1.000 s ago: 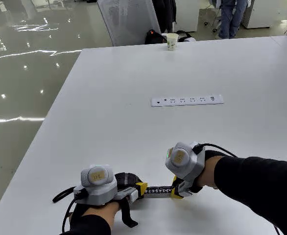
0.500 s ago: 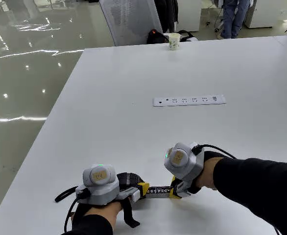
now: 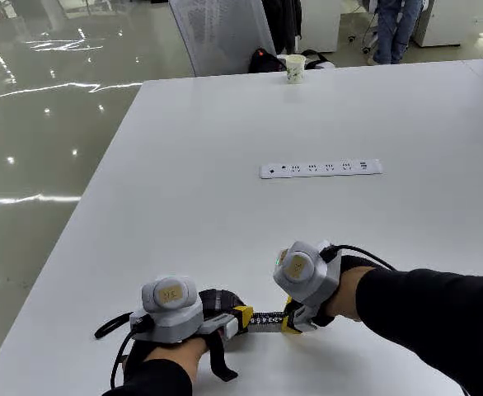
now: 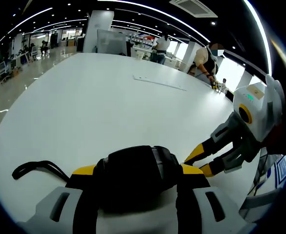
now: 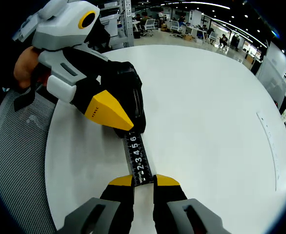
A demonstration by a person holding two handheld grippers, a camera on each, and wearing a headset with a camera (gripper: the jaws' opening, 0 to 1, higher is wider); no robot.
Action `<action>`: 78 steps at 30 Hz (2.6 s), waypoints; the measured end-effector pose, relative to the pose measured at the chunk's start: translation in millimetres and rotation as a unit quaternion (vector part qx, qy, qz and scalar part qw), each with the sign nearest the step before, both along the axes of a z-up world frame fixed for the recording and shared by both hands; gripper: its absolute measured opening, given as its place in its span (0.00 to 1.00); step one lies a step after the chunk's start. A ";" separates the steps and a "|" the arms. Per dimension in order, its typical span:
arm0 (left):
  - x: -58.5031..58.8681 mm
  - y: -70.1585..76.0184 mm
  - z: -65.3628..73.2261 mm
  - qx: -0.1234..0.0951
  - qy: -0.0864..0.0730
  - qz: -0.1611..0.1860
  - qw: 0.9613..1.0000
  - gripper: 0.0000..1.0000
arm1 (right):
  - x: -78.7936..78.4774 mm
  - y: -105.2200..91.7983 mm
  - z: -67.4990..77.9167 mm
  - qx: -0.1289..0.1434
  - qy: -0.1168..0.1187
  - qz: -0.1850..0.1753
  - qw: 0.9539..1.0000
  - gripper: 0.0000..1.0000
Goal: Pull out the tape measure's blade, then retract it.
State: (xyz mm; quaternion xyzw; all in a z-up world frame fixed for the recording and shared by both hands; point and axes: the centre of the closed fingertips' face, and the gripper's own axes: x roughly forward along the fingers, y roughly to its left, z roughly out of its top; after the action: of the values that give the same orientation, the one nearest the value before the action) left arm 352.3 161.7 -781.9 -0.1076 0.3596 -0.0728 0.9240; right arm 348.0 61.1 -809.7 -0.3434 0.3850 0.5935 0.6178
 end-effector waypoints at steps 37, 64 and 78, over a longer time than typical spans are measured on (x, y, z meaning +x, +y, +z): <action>0.6 0.1 0.1 -0.006 0.005 -0.001 1.000 0.59 | -1.5 16.6 -0.7 0.018 0.011 -0.012 1.000 0.11; -1.0 1.8 1.2 -0.010 0.007 -0.004 1.000 0.59 | -5.9 38.8 0.7 0.038 0.020 -0.004 0.999 0.11; -2.0 0.8 2.2 -0.011 0.006 -0.006 1.000 0.59 | -11.6 54.6 2.5 0.056 0.024 0.011 0.998 0.11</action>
State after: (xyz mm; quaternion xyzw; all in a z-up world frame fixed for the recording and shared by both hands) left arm 350.4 162.5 -779.7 -0.1163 0.3651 -0.0817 0.9201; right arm 336.4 115.6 -807.2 -0.2983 0.3620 0.6286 0.6203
